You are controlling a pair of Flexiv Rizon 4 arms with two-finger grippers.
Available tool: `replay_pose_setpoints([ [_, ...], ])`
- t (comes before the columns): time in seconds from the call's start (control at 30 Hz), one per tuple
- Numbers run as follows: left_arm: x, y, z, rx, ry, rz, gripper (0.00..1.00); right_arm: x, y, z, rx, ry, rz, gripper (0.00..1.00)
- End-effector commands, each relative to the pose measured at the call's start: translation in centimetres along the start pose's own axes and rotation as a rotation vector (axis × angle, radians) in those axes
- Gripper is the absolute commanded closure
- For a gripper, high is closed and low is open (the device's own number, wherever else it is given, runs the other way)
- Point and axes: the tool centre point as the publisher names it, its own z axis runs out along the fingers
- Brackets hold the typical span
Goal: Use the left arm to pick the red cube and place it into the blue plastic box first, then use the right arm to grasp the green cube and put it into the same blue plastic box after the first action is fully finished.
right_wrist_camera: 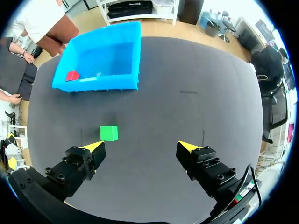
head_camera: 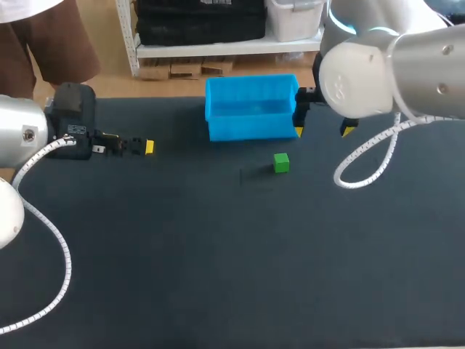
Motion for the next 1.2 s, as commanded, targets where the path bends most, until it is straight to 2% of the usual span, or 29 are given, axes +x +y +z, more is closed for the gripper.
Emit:
replay_pose_setpoints([
  [0.03,0.1,0.2,0.1,0.007,-0.006,0.002,0.00,-0.2,0.5,0.1,0.010,0.005,-0.016,0.00],
  [0.37,0.1,0.2,0.1,0.007,-0.006,0.002,0.00,-1.8,3.7,2.3,0.009,0.042,-0.042,0.00],
  [0.5,0.1,0.2,0.1,0.007,-0.006,0.002,0.00,-2.0,4.4,3.7,0.006,0.090,-0.028,0.00],
  [0.7,0.1,0.2,0.1,0.007,-0.006,0.002,0.00,-1.7,5.1,5.4,-0.003,0.128,-0.007,0.00],
  [1.03,0.1,0.2,0.1,0.007,-0.006,0.002,0.00,-1.3,6.4,7.7,-0.018,0.180,-0.074,0.00],
  [1.2,0.1,0.2,0.1,0.007,-0.006,0.002,0.00,-1.1,6.6,8.4,-0.019,0.181,-0.095,0.00],
])
